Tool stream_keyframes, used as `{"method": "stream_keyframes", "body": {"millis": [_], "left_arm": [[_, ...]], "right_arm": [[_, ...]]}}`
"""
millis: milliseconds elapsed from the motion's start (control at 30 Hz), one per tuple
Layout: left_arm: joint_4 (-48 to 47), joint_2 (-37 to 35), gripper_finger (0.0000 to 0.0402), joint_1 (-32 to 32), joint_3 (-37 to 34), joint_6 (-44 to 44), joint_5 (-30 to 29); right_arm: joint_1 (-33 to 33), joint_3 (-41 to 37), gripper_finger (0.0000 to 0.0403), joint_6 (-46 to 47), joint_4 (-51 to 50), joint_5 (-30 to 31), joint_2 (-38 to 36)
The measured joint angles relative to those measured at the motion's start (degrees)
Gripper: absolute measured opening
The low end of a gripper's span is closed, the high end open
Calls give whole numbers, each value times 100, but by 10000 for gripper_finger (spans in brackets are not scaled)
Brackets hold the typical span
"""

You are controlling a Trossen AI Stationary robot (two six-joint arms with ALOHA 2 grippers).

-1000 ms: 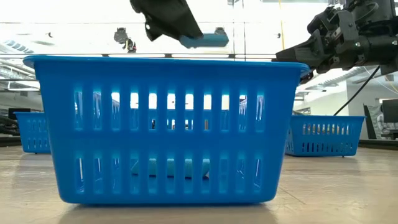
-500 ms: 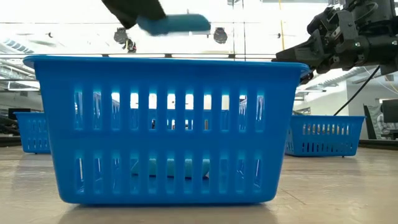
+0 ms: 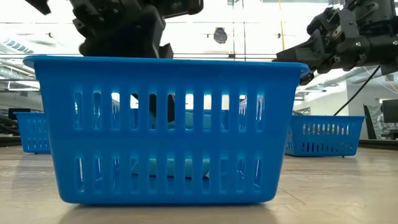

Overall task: Pick & Place School Supplies
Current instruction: Put the blue eraser into the bottom blue bin

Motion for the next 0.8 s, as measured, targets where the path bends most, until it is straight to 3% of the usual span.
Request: {"method": "stream_keyframes", "body": {"millis": [467, 633, 800], "left_arm": [[-117, -31, 163, 33, 0, -48, 17], [-338, -121, 180, 113, 0, -83, 151], [-634, -647, 181, 310, 0, -245, 322]], "right_arm": [[11, 0, 93, -19, 2, -4, -2], [11, 0, 93, -17, 2, -4, -2], [11, -2, 93, -19, 4, -4, -2]]}}
